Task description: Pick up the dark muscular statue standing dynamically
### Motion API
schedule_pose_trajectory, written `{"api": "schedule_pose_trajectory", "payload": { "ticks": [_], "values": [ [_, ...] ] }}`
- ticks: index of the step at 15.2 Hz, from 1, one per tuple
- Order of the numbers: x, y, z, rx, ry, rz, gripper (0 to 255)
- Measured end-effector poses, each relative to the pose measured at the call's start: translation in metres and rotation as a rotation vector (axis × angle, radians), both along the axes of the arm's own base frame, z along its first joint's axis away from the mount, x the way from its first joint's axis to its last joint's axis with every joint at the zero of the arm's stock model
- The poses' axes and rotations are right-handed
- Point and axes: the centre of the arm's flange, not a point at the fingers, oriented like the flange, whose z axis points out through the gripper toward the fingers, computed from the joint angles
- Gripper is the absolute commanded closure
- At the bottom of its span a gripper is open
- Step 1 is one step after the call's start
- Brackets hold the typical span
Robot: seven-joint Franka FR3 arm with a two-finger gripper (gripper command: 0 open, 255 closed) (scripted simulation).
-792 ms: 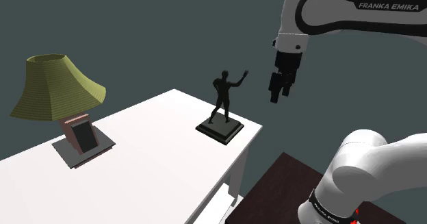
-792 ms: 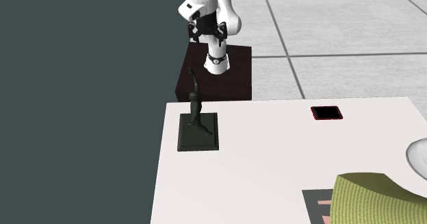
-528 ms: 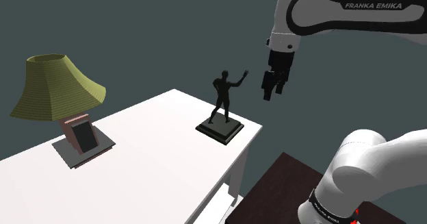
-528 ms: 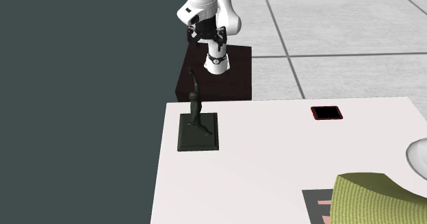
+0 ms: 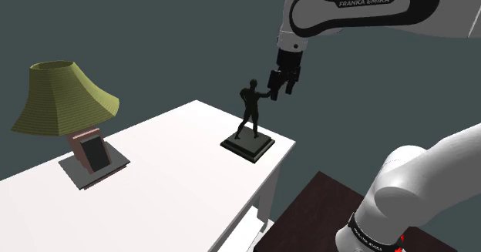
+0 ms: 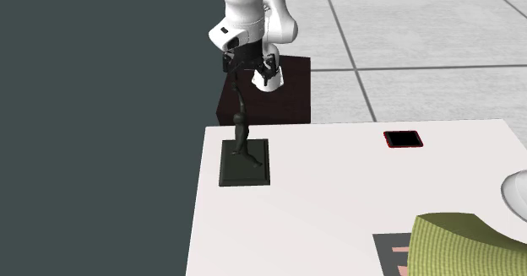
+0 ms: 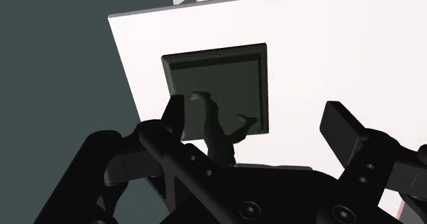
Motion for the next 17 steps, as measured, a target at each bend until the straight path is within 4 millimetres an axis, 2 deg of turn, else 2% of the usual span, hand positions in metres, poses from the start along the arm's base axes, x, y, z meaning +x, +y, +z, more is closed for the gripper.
{"api": "schedule_pose_trajectory", "payload": {
  "ticks": [7, 15, 16, 17],
  "values": [
    [0.076, -0.003, 0.007, -0.027, -0.072, -0.009, 0],
    [0.084, -0.003, -0.029, -0.030, -0.080, -0.010, 0],
    [0.084, -0.003, -0.031, -0.030, -0.080, -0.010, 255],
    [0.084, -0.003, -0.031, -0.030, -0.080, -0.010, 255]
  ]
}}
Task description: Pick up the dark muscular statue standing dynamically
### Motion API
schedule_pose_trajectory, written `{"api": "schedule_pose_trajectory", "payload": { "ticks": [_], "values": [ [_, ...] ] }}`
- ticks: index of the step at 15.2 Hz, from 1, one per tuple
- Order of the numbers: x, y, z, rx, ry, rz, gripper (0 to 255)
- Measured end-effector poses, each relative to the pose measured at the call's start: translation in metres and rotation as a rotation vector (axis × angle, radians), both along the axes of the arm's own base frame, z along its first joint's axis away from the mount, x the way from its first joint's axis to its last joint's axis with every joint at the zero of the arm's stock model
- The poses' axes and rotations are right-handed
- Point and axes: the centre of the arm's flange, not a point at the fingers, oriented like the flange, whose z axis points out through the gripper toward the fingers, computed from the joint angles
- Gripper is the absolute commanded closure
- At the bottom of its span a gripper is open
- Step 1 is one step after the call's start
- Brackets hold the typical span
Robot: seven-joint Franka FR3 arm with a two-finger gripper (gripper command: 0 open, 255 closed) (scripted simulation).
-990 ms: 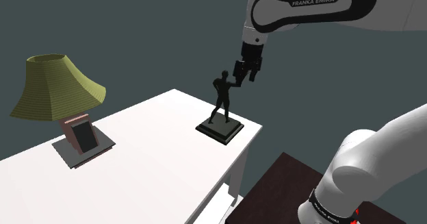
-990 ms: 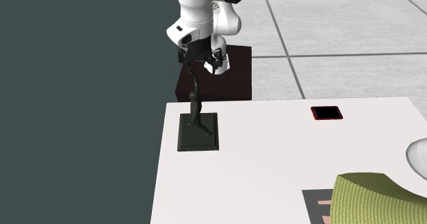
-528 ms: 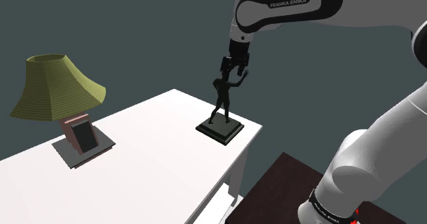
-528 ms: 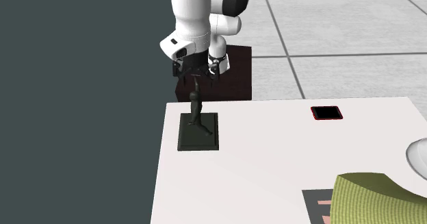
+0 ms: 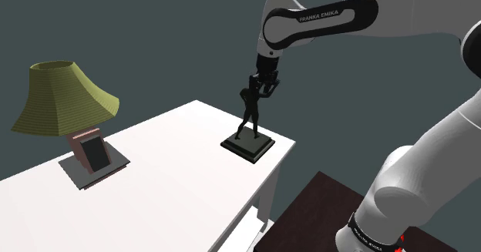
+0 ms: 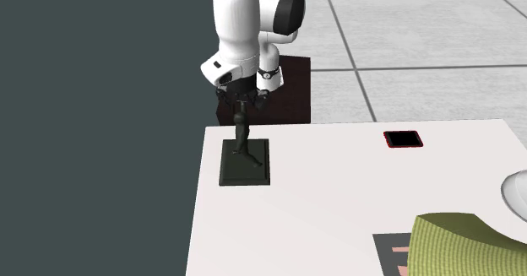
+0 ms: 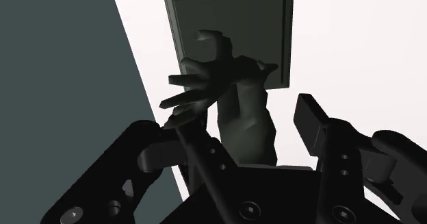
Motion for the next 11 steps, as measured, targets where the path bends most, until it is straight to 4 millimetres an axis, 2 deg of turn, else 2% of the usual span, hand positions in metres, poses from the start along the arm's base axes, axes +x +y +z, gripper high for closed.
{"api": "schedule_pose_trajectory", "payload": {
  "ticks": [9, 11],
  "values": [
    [-0.0001, 0.0008, 0.0005, 0.000, -0.003, 0.001, 255],
    [-0.0003, 0.0002, 0.0063, 0.000, -0.001, 0.001, 255]
  ]
}}
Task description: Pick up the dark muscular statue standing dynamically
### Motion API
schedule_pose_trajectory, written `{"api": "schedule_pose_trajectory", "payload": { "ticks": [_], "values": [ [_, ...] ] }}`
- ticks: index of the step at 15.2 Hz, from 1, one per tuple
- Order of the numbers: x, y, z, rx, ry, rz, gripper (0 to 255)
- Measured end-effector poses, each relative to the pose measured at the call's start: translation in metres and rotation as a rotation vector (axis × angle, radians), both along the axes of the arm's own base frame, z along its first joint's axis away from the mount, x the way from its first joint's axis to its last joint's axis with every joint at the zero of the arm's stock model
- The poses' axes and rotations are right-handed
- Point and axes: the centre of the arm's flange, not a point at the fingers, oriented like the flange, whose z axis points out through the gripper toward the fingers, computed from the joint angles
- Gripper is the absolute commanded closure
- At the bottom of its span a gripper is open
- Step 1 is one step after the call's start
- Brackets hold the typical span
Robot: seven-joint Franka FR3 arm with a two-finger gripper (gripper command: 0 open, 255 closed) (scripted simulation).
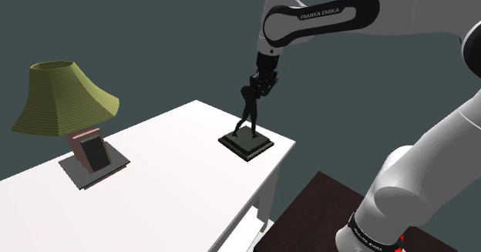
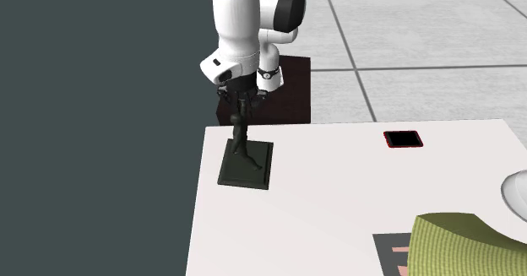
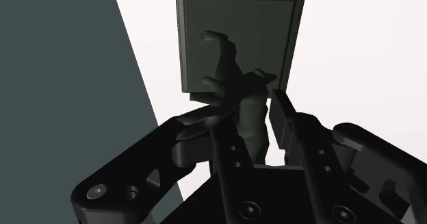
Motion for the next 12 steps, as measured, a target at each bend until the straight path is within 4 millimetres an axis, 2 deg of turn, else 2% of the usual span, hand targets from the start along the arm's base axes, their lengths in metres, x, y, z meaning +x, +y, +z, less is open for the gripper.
{"api": "schedule_pose_trajectory", "payload": {
  "ticks": [12],
  "values": [
    [0.000, 0.000, 0.061, 0.000, 0.002, -0.001, 255]
  ]
}}
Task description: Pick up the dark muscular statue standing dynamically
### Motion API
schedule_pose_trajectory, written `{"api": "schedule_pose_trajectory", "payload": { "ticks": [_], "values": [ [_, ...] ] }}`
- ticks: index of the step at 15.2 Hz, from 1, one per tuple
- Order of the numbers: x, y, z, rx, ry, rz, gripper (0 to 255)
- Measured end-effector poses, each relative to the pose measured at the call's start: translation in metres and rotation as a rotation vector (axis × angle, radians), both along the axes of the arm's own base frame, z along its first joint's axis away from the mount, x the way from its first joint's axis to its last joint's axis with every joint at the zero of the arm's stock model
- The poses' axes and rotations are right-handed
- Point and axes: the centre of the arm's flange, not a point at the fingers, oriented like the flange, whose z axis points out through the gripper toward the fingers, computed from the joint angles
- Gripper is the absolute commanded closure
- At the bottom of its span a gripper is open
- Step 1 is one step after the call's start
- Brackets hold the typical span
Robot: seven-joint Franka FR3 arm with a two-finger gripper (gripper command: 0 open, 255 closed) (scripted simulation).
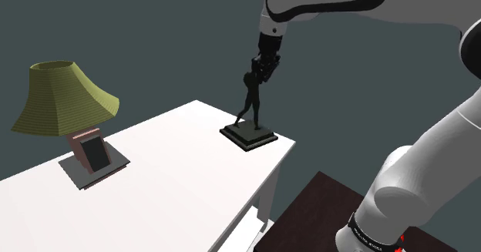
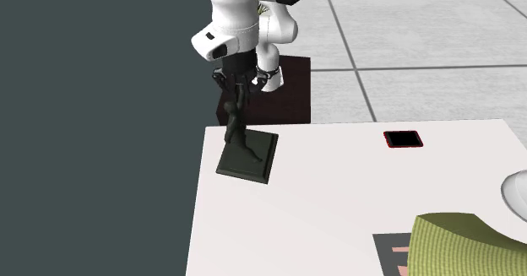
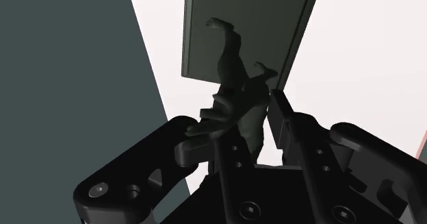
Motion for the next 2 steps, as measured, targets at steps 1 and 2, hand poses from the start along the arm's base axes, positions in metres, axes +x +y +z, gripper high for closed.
{"api": "schedule_pose_trajectory", "payload": {
  "ticks": [1, 2],
  "values": [
    [0.0005, -0.0004, 0.0032, 0.000, 0.000, 0.000, 255],
    [0.0000, 0.0003, 0.0078, 0.000, 0.000, 0.000, 255]
  ]
}}
